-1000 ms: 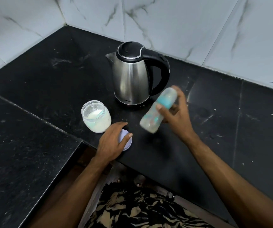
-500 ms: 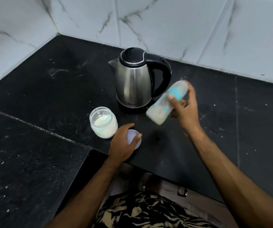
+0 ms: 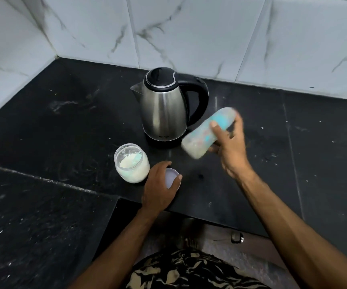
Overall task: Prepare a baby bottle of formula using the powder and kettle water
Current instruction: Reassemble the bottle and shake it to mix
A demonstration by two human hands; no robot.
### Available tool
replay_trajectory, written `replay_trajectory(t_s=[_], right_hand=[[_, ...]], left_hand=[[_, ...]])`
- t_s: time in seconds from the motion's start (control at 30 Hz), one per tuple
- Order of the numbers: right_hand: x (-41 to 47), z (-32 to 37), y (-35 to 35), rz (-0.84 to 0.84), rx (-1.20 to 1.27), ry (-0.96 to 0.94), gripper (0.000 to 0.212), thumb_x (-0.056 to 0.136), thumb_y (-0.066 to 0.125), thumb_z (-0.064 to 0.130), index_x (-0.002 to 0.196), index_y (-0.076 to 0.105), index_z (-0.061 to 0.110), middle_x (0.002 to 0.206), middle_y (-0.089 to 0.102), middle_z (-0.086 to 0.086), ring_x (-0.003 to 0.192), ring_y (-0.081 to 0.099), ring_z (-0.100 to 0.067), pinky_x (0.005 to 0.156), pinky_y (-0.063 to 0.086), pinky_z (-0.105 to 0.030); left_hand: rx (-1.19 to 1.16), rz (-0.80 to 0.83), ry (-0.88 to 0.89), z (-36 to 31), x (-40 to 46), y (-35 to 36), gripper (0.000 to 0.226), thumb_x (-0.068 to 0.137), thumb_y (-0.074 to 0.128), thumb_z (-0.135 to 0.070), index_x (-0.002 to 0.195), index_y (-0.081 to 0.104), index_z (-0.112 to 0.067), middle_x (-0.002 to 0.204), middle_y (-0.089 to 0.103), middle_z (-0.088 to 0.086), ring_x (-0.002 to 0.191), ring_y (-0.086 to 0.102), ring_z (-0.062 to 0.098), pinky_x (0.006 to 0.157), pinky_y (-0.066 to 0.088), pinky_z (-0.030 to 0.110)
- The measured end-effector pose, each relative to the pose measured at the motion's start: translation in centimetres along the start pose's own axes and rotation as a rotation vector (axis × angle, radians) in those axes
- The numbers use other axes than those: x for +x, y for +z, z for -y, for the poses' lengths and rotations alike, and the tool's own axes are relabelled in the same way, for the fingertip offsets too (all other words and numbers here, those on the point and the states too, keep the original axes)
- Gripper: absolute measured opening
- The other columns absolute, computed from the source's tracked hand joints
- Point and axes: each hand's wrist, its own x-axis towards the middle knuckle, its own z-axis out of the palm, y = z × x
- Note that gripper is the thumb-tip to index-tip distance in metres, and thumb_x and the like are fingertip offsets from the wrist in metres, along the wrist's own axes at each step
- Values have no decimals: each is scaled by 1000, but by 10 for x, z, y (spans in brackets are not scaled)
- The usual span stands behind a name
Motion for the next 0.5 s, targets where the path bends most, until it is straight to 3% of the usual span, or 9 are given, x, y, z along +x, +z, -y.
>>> replay_trajectory(t_s=[0.1, 0.13, 0.23, 0.27, 0.33, 0.43, 0.5], right_hand=[[-17, -7, 2, 299, -259, 34, 65, 86, 71, 4, 139, 37, 24, 98, 69, 3, 85, 71, -15, 61, 59, -32], [-14, -6, 0, 264, -234, 15, 65, 87, 71, 4, 139, 38, 24, 98, 68, 2, 85, 71, -15, 61, 58, -31], [3, 3, -4, -92, 17, -27, 57, 92, 68, 17, 140, 36, 21, 101, 67, -1, 85, 69, -17, 55, 57, -31], [5, 2, -5, -135, 78, -30, 57, 93, 66, 18, 141, 35, 20, 102, 66, -1, 87, 69, -18, 57, 58, -33], [-3, -3, -3, -17, 28, 4, 58, 92, 66, 16, 140, 35, 22, 98, 68, 5, 85, 70, -16, 59, 60, -36], [-18, -8, -2, 295, -256, 21, 69, 80, 76, 18, 138, 39, 28, 99, 68, 4, 87, 71, -16, 61, 58, -32], [-7, -2, -6, 150, -175, -21, 66, 84, 76, 18, 138, 39, 25, 100, 68, 5, 85, 71, -13, 56, 56, -29]], left_hand=[[6, 28, 5, 4, 1, 1, 54, 84, 67, -44, 127, 57, -12, 125, 60, 2, 116, 54, 17, 101, 44, 31], [9, 24, 5, 4, 1, 1, 54, 85, 65, -46, 127, 58, -12, 126, 60, 2, 116, 54, 16, 102, 43, 28], [16, 4, -2, 1, 1, 1, 57, 86, 57, -53, 126, 58, -13, 127, 60, 0, 118, 53, 15, 103, 31, 11], [18, 3, -2, 1, 0, 1, 57, 87, 56, -54, 126, 58, -13, 127, 60, 0, 119, 53, 15, 102, 30, 10], [28, 6, 8, 2, 1, 2, 55, 86, 60, -51, 125, 58, -12, 126, 61, 1, 117, 53, 15, 103, 34, 14], [37, 24, 4, 4, 2, 1, 52, 84, 70, -40, 126, 58, -12, 126, 61, 2, 116, 54, 17, 101, 44, 29], [34, 7, 4, 2, 1, 1, 54, 86, 63, -47, 126, 58, -12, 127, 61, 1, 118, 54, 17, 102, 42, 26]])
